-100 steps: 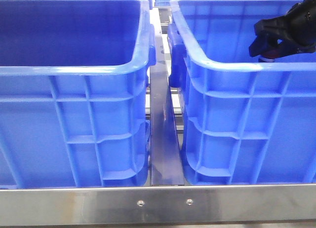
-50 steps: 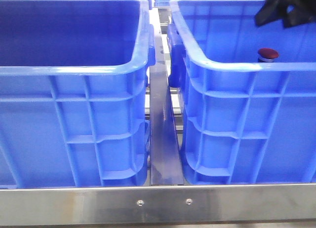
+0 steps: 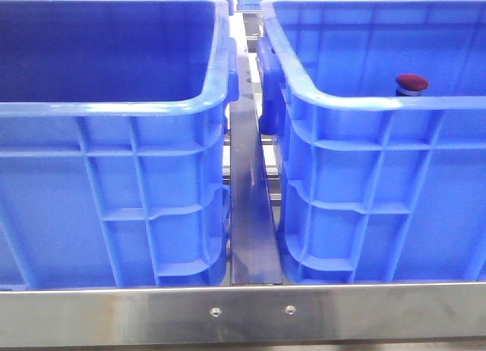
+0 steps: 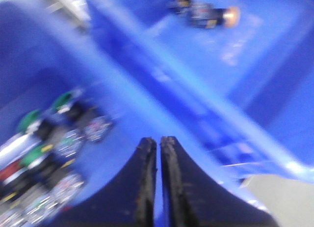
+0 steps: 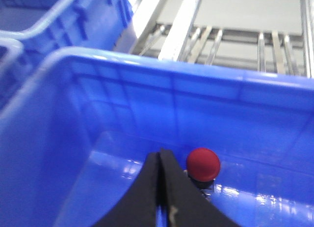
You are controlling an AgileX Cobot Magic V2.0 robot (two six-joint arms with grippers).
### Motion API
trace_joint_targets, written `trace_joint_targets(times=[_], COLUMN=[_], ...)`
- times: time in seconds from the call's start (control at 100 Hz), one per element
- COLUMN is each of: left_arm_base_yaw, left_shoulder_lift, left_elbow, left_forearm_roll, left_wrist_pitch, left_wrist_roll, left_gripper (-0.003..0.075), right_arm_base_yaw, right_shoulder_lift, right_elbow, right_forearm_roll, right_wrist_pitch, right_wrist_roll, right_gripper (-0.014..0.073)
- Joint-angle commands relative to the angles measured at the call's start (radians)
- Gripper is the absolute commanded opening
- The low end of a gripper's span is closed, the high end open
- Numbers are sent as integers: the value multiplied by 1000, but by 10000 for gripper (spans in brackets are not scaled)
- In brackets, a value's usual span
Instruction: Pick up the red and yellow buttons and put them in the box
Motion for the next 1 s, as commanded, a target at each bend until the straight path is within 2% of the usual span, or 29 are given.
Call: trace_joint_targets(times=[0.0,0.25,0.63,0.82,0.99], left_arm_base_yaw=[49,235,513,541,541], left_shoulder_lift=[-53,-185,-584,-797,-977], left_elbow=[-8,146,455,595,696], left_forearm_roll=[-12,-10,99,103,117], left_wrist_pitch=[-44,-78,-211,-318,-350], left_wrist_roll=[-6,-16,-32,-32,-32], left_gripper=[-20,-20,-20,-20,-20], right_arm_base_yaw=[-5,-5,-5,-5,-5], right_shoulder_lift=[-91,-273,-497,-583,-697], right_elbow=[7,104,247,312,364], right_forearm_roll=[15,15,15,15,15], right_wrist_pitch=[13,23,21,20,29], right_wrist_roll=[-14,-14,-14,-14,-14], right_gripper=[-96,-96,-96,-96,-96])
